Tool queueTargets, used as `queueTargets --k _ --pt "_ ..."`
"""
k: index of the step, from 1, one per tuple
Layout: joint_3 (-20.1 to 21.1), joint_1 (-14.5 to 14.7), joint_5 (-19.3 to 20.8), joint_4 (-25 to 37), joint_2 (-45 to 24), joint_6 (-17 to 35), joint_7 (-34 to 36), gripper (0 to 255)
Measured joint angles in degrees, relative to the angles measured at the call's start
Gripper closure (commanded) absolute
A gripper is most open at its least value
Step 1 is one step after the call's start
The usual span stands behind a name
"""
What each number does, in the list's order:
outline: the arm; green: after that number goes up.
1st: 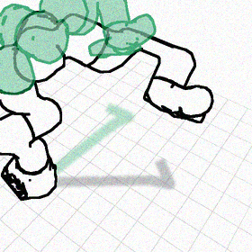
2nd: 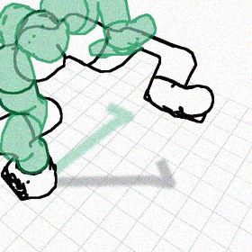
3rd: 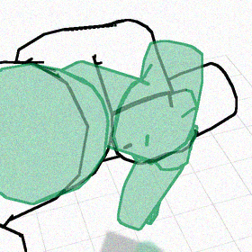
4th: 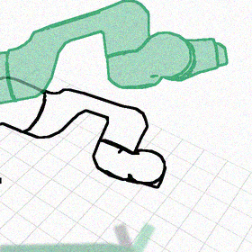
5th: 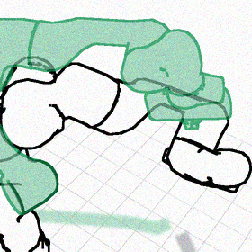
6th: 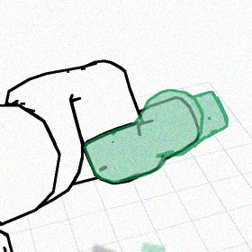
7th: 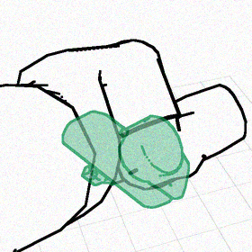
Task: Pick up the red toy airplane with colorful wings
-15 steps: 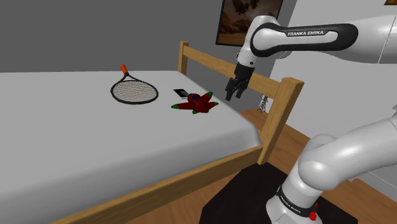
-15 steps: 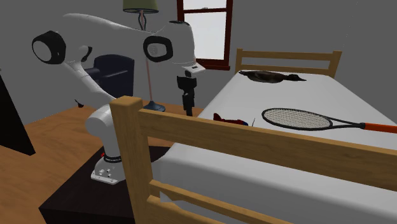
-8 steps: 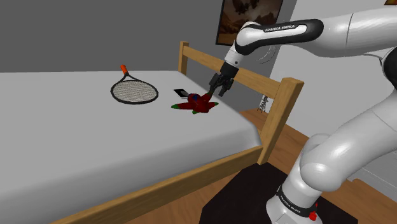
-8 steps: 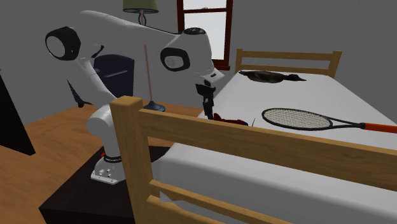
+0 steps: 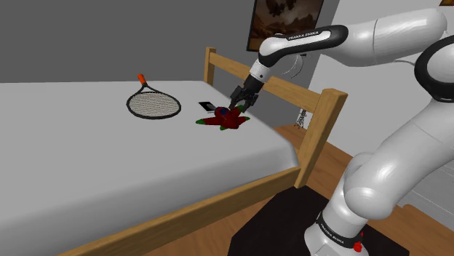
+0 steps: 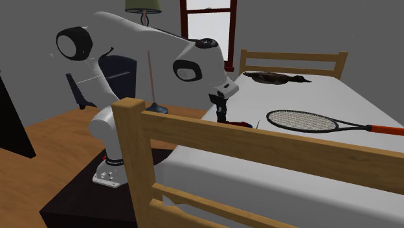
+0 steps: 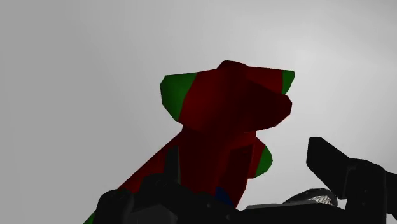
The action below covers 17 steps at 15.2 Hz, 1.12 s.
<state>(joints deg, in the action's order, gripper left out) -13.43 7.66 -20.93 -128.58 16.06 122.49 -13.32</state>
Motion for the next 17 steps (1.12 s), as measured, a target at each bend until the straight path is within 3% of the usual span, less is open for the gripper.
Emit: queueTargets --k 3,4,17 --pt "-0.11 0.16 -0.67 -1.55 -0.62 2.01 -0.98 0" --pt "-0.13 0.17 -0.74 -1.72 -0.67 2.20 -1.09 255" --pt "-0.14 0.06 -0.35 -0.68 -0.27 1.00 -0.55 255"
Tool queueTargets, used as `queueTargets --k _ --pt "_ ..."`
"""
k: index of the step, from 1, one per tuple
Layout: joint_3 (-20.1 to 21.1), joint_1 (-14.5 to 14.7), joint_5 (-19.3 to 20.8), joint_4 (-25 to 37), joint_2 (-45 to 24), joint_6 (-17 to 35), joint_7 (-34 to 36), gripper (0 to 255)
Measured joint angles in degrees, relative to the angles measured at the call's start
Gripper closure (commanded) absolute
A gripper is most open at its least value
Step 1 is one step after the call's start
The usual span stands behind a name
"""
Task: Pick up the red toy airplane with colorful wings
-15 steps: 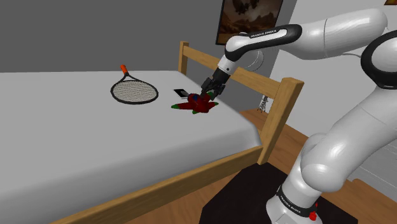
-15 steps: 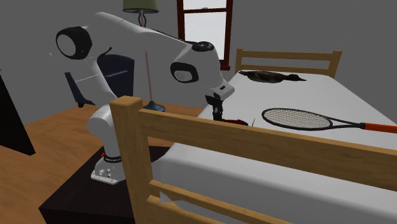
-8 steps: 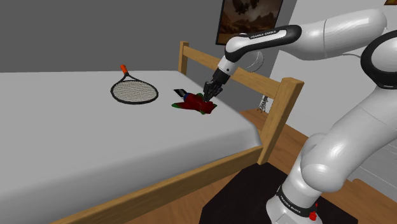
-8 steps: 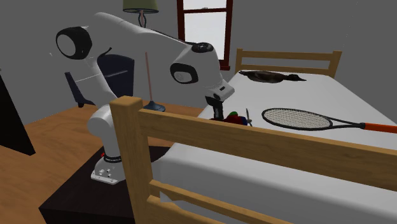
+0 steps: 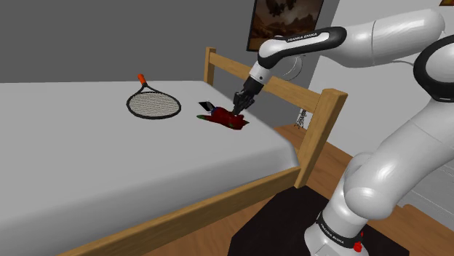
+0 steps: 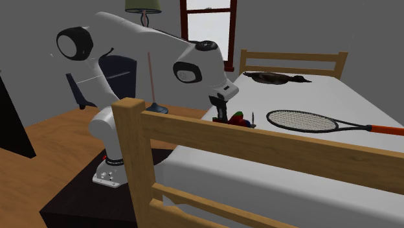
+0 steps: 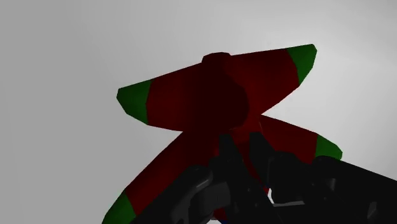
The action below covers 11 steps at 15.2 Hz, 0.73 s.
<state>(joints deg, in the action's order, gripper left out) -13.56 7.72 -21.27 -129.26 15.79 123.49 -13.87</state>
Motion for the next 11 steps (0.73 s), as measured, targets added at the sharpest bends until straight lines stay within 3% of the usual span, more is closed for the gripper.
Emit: queueTargets --k 11 --pt "0.35 -0.34 1.94 6.66 1.49 -7.71 3.47 255"
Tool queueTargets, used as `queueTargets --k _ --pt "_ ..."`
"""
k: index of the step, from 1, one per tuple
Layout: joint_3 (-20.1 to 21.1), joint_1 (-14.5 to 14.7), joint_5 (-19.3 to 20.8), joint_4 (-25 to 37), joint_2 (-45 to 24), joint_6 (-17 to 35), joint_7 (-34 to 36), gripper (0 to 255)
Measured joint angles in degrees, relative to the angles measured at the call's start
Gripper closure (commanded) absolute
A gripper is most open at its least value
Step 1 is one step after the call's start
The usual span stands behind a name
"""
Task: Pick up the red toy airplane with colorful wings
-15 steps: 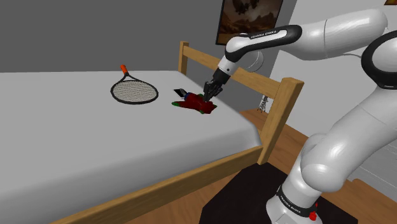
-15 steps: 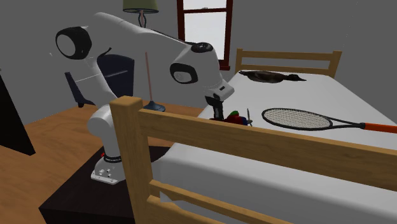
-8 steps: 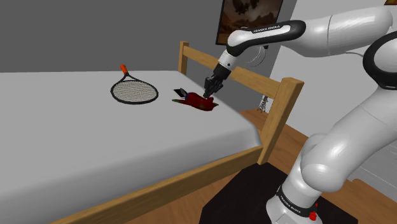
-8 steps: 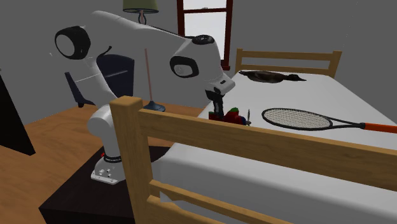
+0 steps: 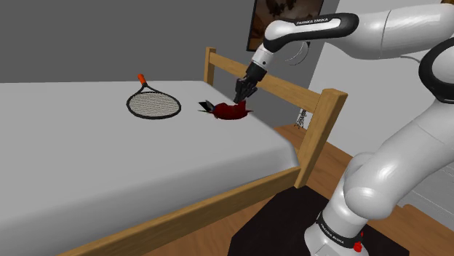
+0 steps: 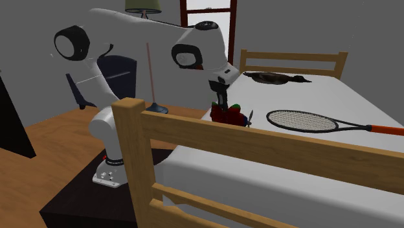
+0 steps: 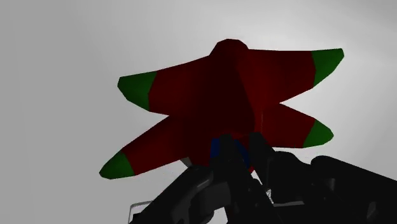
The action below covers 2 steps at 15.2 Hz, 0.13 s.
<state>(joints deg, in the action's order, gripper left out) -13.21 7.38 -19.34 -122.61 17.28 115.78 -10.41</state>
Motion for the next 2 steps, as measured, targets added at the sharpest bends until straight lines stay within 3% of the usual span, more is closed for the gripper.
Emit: queueTargets --k 2 --pt "0.03 -0.02 0.19 1.04 0.11 -1.07 0.44 255"
